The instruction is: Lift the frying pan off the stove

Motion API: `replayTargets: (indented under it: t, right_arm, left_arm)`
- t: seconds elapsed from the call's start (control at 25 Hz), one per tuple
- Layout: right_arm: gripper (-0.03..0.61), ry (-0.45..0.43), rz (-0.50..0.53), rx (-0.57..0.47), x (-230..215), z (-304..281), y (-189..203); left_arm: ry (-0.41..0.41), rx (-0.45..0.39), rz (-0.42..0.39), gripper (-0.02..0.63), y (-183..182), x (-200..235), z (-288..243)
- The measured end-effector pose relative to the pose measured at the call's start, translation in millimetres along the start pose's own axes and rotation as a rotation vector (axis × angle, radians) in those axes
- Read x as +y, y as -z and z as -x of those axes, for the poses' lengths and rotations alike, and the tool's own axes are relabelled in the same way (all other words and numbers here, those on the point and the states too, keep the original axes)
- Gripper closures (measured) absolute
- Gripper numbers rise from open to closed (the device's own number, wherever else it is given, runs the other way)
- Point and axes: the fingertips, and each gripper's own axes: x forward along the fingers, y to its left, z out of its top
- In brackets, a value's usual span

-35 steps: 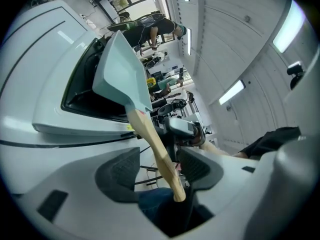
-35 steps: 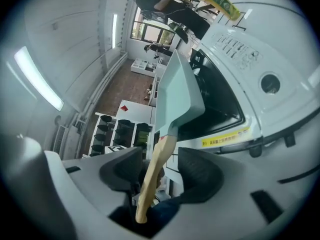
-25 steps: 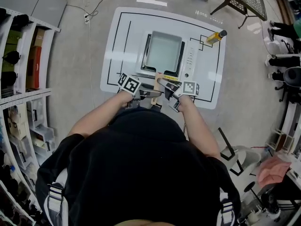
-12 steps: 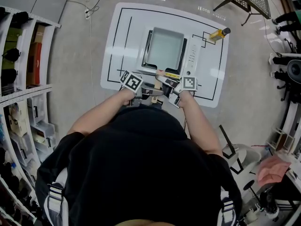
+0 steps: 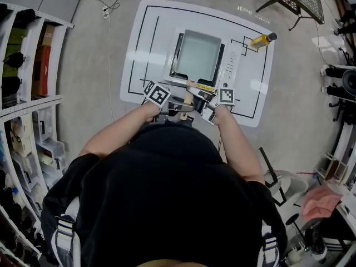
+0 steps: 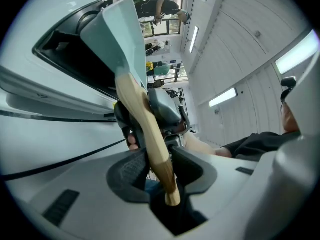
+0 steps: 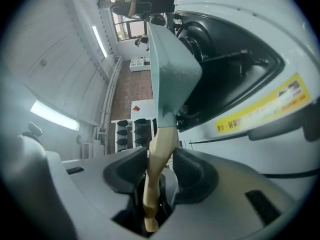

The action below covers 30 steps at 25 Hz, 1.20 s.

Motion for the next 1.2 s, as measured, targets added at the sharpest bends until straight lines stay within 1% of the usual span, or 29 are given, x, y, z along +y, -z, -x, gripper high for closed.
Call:
replayTargets:
  t: [0.2, 0.64, 0.8, 0.96, 1.08, 1.2]
  right_arm:
    - [0.422, -0.018, -0.026, 0.001, -0.8, -2.1, -0.2]
    - [0.433, -0.05, -0.043, 0.003, -0.1, -3.2, 0.4]
    - [0.434, -0.049, -0.039, 0.003, 0.1, -3.2, 1.0]
    - [0.434, -0.046, -0.036, 0.004, 0.1, -4.0, 1.1]
    - [0.436, -0.053, -0.043, -0.002, 2.4, -4.6, 2.1]
    - [0.437, -0.039, -0.045, -0.003, 1.2, -3.2, 2.9]
  left_arm:
    - [0.016, 0.011, 0.017, 0.48, 0.0, -0.3, -0.5]
    - [0.018, 0.031, 0.012, 0.482, 1.1, -0.9, -0.5]
    - [0.012, 0.046, 0.002, 0.482, 2.2, -1.0, -0.6]
    - [0.011, 0.043, -0.002, 0.482, 2.1, -0.6, -0.1]
    - [0.02, 0.04, -0.007, 0.48, 2.0, -3.5, 0.6]
    - [0.027, 0.048, -0.014, 0.477, 3.1, -6.4, 0.8]
